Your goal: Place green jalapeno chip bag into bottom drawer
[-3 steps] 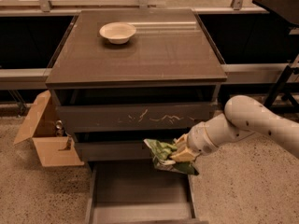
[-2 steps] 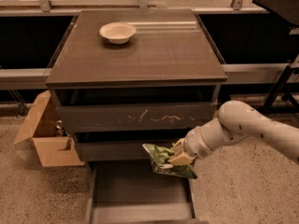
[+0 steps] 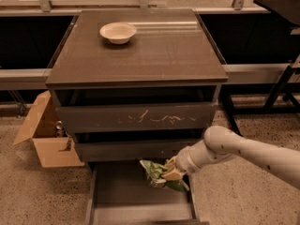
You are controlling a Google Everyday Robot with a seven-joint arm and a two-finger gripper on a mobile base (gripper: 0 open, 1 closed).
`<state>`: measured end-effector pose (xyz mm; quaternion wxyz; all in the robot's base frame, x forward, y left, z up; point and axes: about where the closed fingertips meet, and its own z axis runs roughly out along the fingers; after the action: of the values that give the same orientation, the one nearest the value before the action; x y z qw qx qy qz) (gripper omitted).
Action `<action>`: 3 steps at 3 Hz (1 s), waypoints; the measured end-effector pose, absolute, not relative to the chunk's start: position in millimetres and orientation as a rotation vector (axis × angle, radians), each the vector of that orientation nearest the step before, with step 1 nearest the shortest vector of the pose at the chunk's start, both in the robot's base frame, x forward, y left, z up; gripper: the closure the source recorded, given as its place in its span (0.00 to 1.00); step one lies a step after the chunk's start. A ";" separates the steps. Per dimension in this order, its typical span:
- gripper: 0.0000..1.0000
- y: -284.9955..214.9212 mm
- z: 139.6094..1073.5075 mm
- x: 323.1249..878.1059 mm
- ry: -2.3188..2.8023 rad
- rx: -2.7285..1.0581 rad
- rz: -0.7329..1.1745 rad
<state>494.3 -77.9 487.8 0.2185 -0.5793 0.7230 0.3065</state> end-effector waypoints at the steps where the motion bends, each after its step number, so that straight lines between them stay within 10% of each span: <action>1: 1.00 -74.0 411.5 498.1 2.017 -1.582 0.945; 2: 1.00 -72.7 367.7 501.3 2.015 -1.566 1.024; 3: 0.73 -83.0 324.4 511.2 2.038 -1.496 1.075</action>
Offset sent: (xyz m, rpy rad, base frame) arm 0.0140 0.0031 -0.1699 0.1070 0.1623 0.0220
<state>511.2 -83.0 324.4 0.1961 -0.5340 0.7275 0.3837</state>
